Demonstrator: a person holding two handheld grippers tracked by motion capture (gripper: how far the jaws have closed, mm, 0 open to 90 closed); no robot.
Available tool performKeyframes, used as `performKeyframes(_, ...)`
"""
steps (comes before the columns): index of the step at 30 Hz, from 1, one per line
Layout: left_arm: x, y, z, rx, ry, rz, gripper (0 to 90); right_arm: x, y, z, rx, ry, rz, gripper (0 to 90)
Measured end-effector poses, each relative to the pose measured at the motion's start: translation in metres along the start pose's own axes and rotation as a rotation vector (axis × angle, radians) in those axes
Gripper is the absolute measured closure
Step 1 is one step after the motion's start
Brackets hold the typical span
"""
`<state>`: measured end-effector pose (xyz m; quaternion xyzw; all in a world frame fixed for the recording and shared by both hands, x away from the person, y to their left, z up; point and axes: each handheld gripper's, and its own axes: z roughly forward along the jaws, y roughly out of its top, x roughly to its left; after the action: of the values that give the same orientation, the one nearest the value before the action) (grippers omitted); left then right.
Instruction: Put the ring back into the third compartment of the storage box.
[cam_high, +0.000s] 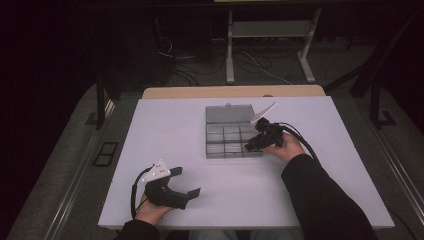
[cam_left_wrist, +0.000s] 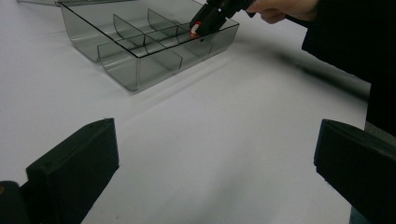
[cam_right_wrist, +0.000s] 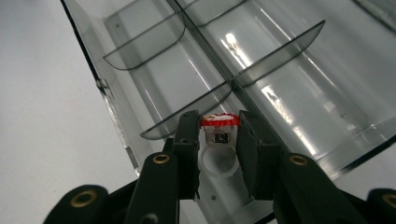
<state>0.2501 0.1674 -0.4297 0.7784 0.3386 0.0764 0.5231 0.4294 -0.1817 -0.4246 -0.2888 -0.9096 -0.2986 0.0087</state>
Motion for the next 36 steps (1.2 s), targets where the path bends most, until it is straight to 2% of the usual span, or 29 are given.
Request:
performKeyframes(7,0.000,0.000,0.000,0.000,0.000,0.001,0.0,0.002,0.001,0.000,-0.005,0.005,-0.002,65.9)
performKeyframes(13,0.000,0.000,0.000,0.000,0.000,0.001,0.0,0.004,0.002,-0.008,-0.024,-0.005,-0.006,63.4)
performKeyframes(21,0.000,0.000,0.000,0.001,-0.001,0.003,0.0,0.009,0.002,-0.026,-0.055,-0.015,-0.010,60.5)
performKeyframes(26,0.000,0.000,0.001,0.002,-0.001,0.002,0.0,0.016,-0.002,-0.044,-0.090,-0.022,-0.010,55.2)
performKeyframes(31,-0.001,-0.001,0.001,0.004,0.000,0.002,0.0,0.023,-0.005,-0.054,-0.101,-0.034,-0.019,51.4)
performKeyframes(36,-0.001,-0.001,0.001,0.010,0.001,0.004,0.0,0.029,-0.010,-0.066,-0.135,-0.036,-0.021,46.3)
